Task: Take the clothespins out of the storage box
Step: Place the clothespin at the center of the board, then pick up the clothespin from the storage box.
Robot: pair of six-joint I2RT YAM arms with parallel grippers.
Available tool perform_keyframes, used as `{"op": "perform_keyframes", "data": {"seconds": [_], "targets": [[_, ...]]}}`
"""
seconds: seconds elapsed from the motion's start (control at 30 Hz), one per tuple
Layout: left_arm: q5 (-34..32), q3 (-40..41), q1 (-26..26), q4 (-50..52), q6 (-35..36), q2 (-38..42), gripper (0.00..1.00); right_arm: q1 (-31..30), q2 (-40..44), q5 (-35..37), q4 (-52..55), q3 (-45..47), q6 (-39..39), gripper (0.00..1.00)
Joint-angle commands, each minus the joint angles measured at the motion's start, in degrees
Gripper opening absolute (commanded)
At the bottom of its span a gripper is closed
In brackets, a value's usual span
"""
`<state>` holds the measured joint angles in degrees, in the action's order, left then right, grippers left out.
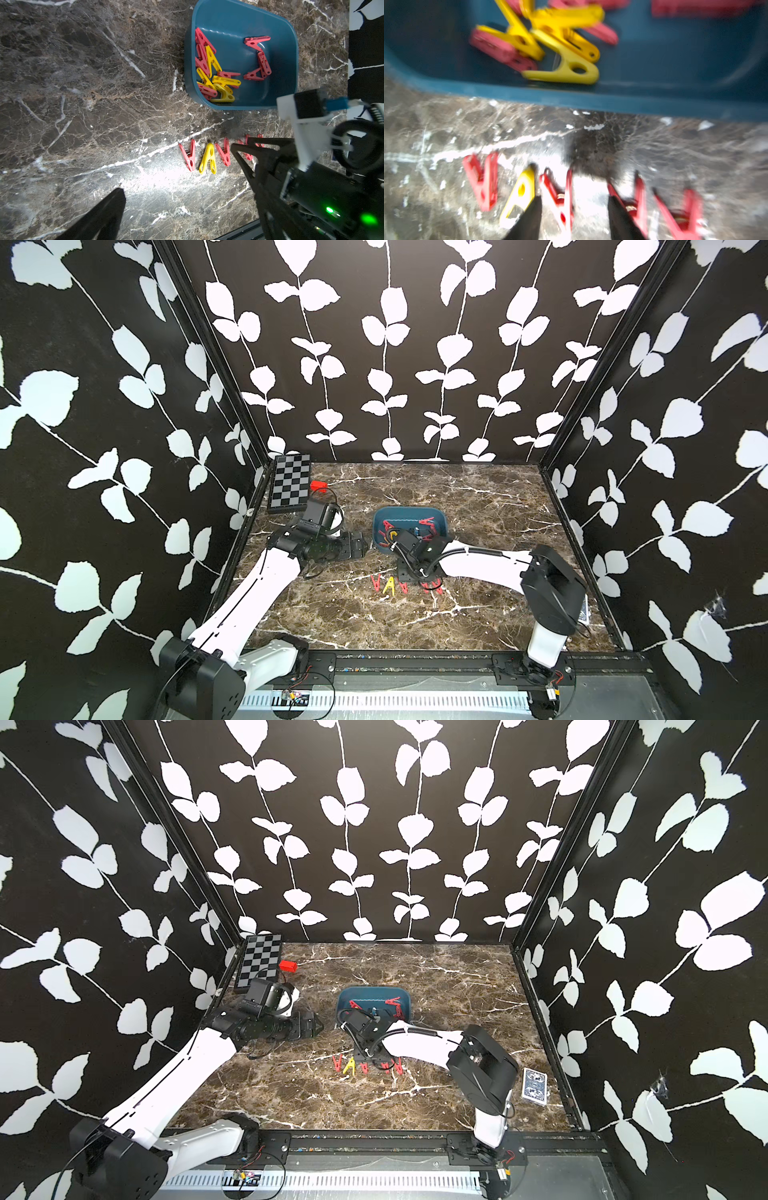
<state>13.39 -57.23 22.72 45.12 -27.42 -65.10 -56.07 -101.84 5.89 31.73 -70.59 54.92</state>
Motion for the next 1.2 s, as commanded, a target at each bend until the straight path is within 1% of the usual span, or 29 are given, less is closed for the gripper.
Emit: {"op": "perform_keyframes", "data": {"seconds": [0.0,0.1,0.17,0.23,0.3,0.53,0.7,0.87,1.03,1.13,1.17], "targets": [[1.3,-1.2,-0.2,-2.3,-0.4,-0.9,0.99,1.3,2.9,2.7,4.2,-2.6,-2.6,0.64],[1.9,-2.2,-0.2,-3.4,-0.5,-2.1,0.99,3.2,4.4,3.1,5.4,-3.7,-5.1,0.73],[2.3,-2.8,-0.2,-4.2,-0.5,-3.0,0.99,4.6,5.3,3.1,5.8,-4.1,-6.8,0.81],[2.9,-3.2,-0.2,-5.3,-0.9,-3.8,0.99,6.2,5.7,2.8,6.6,-6.4,-8.6,0.87],[4.0,-3.6,-0.2,-6.9,-1.3,-4.7,0.99,7.8,5.2,2.7,7.6,-7.9,-10.5,0.99],[6.7,-4.9,-0.1,-11.9,-2.6,-8.9,0.99,13.8,1.0,2.9,10.1,-13.0,-16.6,0.99],[7.2,-7.9,-0.1,-12.9,-2.6,-13.1,0.99,17.4,-3.9,0.2,10.1,-17.0,-19.3,0.99],[7.0,-10.3,-0.1,-13.1,-1.8,-16.0,0.99,19.5,-9.5,-2.1,10.9,-20.8,-20.1,0.98],[7.0,-12.3,-0.1,-12.8,-1.3,-18.4,0.99,21.3,-12.9,-5.3,8.8,-22.0,-19.3,0.81],[7.5,-13.0,-0.2,-13.1,-1.5,-19.5,0.99,22.4,-14.6,-6.6,8.7,-22.7,-18.5,0.72],[7.6,-13.1,-0.2,-13.1,-1.5,-19.9,0.99,22.7,-15.3,-6.8,8.9,-22.9,-18.2,0.7]]}}
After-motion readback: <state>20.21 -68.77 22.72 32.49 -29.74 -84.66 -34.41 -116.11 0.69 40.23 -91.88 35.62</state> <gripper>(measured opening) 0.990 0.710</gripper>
